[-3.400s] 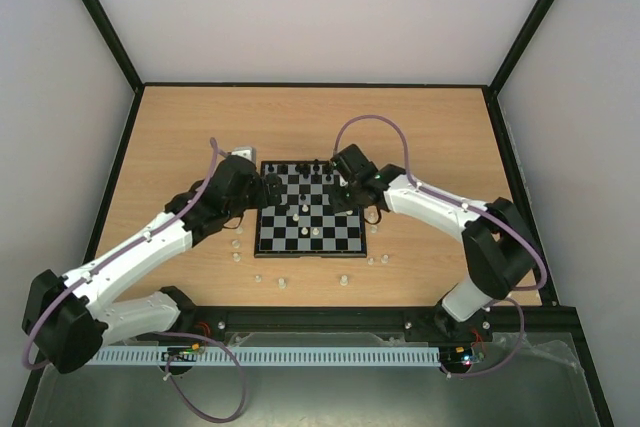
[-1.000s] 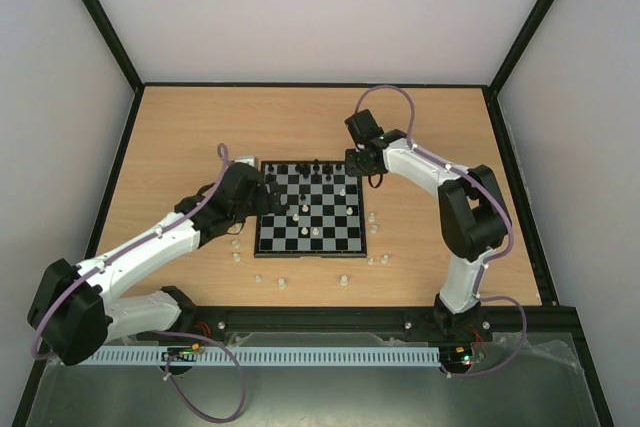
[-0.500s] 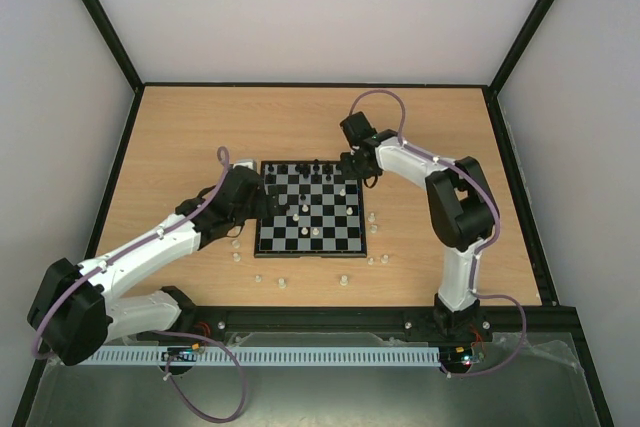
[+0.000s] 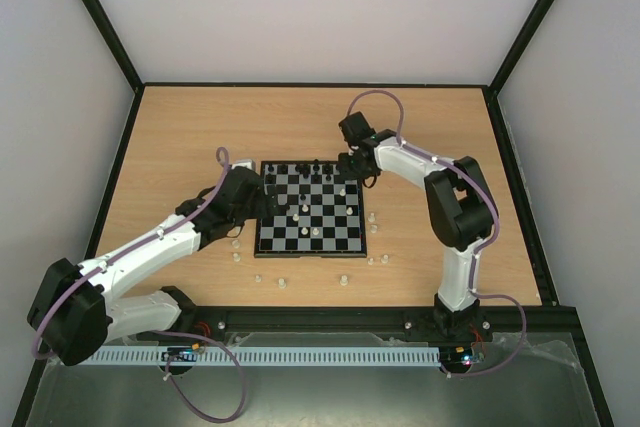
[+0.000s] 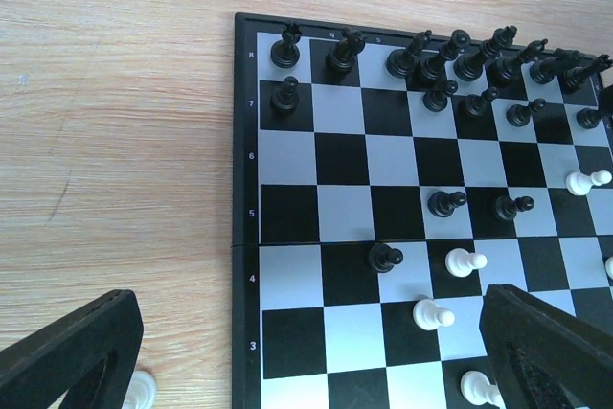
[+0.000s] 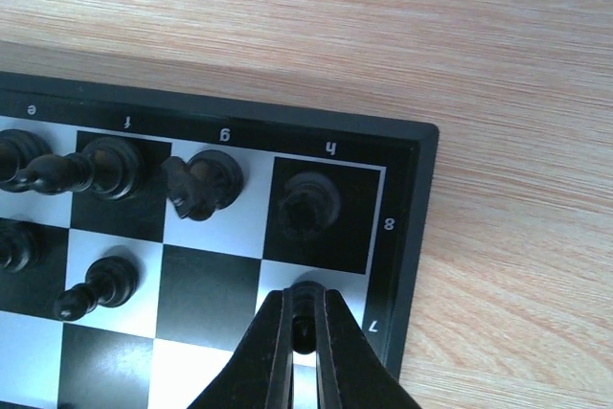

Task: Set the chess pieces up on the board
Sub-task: Place the chess piece on the chessboard, then pick up the chess piece from the chessboard, then place the chess piece on the chessboard.

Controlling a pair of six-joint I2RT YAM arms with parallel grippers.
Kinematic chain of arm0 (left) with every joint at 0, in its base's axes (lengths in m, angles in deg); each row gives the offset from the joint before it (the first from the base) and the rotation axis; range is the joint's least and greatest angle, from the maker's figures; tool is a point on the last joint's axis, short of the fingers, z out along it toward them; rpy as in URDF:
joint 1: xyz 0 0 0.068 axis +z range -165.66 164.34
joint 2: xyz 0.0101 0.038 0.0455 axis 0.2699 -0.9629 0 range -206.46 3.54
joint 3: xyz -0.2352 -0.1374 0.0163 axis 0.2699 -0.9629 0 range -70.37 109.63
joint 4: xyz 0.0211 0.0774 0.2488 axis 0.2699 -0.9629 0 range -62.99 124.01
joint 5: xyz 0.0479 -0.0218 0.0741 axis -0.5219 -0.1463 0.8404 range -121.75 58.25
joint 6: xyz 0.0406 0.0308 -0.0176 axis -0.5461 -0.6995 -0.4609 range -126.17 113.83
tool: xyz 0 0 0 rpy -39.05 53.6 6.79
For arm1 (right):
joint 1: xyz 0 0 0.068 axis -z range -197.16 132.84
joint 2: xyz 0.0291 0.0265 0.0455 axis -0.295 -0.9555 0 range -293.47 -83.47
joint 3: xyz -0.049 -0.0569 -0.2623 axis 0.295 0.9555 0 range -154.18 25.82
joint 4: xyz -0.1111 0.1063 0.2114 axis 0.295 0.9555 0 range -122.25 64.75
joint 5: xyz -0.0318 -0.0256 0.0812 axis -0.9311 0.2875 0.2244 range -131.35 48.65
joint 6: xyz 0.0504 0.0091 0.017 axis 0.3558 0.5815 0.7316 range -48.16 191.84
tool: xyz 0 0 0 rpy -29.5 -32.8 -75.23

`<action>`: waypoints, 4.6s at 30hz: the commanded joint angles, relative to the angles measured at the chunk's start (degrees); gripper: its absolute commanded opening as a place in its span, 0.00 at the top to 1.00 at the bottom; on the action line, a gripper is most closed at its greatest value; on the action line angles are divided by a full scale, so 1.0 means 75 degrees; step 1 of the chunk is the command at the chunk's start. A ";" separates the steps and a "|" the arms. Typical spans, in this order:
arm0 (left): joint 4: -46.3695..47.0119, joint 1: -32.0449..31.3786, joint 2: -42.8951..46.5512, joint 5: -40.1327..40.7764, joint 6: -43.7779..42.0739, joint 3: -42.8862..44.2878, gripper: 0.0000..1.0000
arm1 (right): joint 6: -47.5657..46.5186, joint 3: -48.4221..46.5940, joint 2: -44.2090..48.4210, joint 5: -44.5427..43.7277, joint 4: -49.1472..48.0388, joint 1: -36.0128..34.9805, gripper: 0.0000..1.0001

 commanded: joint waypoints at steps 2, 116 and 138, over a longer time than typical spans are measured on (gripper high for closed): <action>-0.0011 -0.0004 0.0093 0.0236 0.0156 -0.0047 0.00 | -0.0065 0.0122 -0.0006 0.0155 0.0287 -0.0180 0.98; -0.0290 0.0656 -0.5889 -0.0021 -0.0877 0.4246 0.97 | 0.0053 0.2857 0.3617 0.0996 -0.0808 -0.0217 0.08; -0.0436 0.0491 -0.5301 0.0125 -0.0813 0.4154 0.66 | 0.0042 0.2862 0.3594 0.1023 -0.0843 -0.0336 0.07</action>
